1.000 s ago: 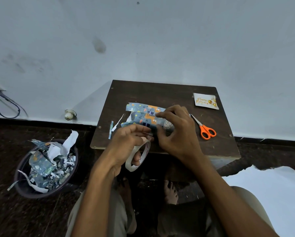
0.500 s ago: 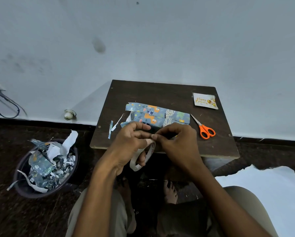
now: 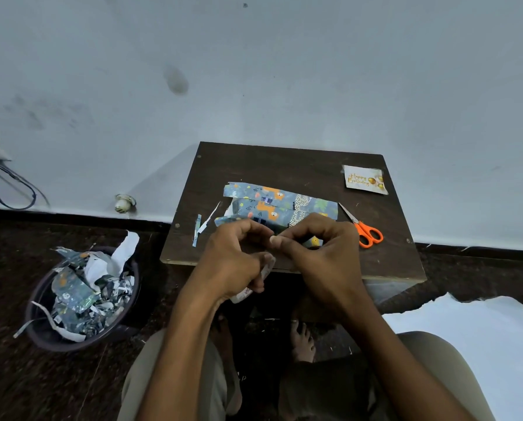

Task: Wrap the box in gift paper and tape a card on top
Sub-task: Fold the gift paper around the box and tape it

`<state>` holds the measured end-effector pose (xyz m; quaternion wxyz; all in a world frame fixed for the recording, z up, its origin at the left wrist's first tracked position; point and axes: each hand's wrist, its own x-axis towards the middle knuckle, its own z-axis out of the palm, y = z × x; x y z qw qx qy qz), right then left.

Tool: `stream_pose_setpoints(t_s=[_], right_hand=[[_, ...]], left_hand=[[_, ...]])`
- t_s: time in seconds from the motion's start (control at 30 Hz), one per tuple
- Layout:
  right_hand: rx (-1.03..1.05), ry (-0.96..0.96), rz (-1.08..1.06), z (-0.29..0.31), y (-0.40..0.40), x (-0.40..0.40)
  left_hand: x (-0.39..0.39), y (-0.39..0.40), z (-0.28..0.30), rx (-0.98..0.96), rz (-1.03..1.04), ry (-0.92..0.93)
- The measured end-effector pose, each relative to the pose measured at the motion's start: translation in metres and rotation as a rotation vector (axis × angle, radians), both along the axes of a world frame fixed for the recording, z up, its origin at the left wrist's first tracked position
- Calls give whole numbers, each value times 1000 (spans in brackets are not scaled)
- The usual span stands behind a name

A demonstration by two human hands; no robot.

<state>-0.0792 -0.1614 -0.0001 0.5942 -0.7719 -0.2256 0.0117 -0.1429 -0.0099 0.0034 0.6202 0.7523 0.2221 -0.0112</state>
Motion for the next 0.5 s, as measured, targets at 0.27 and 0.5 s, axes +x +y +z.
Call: stream_pose_setpoints(t_s=[0.27, 0.5], right_hand=[[215, 413, -123, 8, -25, 22], [181, 467, -211, 10, -69, 46]], left_hand=[[-1, -2, 4, 2, -25, -92], [11, -27, 10, 117, -172, -108]])
